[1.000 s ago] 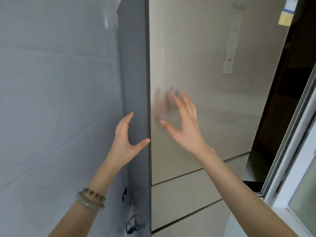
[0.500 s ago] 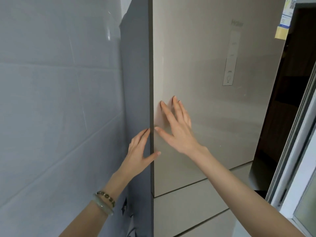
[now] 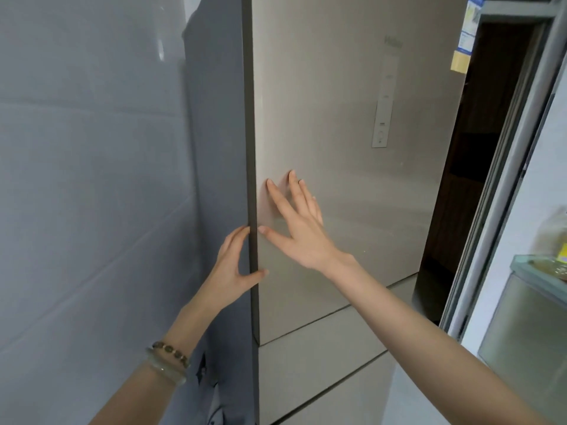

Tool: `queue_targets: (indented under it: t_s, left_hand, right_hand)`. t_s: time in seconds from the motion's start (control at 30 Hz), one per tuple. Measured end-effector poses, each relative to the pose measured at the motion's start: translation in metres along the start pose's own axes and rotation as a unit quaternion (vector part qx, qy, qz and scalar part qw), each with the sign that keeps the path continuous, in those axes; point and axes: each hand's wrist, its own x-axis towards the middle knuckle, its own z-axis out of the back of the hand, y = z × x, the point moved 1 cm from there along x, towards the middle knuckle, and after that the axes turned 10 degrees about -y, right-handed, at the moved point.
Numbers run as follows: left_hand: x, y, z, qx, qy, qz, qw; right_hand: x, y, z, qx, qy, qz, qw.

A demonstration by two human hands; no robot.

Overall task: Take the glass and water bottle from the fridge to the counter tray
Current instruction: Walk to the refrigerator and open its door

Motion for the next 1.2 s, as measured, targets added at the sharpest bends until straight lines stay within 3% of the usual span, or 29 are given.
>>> queue_targets:
  t_s: [0.3,0.63,0.83,1.2]
  left_hand:
    - [-0.037,-0.033,-0.015,0.012,0.001,-0.002,1.0]
    - [-0.104,-0.121,-0.067,-0.066,0.024,-0.048,0.996]
    - [-0.144,-0.174,-0.105,-0.034,0.023,-0.099,0.994]
    - [-0.171,-0.243,-0.178,-0.08,0.055,-0.108,0.989]
  right_hand:
    - [-0.04,-0.005,0.034,0.027,-0.01,0.01,1.0]
    - [-0.122,-0.018,0.116,0.076,-0.038,0.015,0.996]
    - [-0.17,-0.034,0.172,0.088,-0.063,-0.011,0.994]
    - [-0.243,-0.088,0.268,0.055,-0.139,-0.072,0.986]
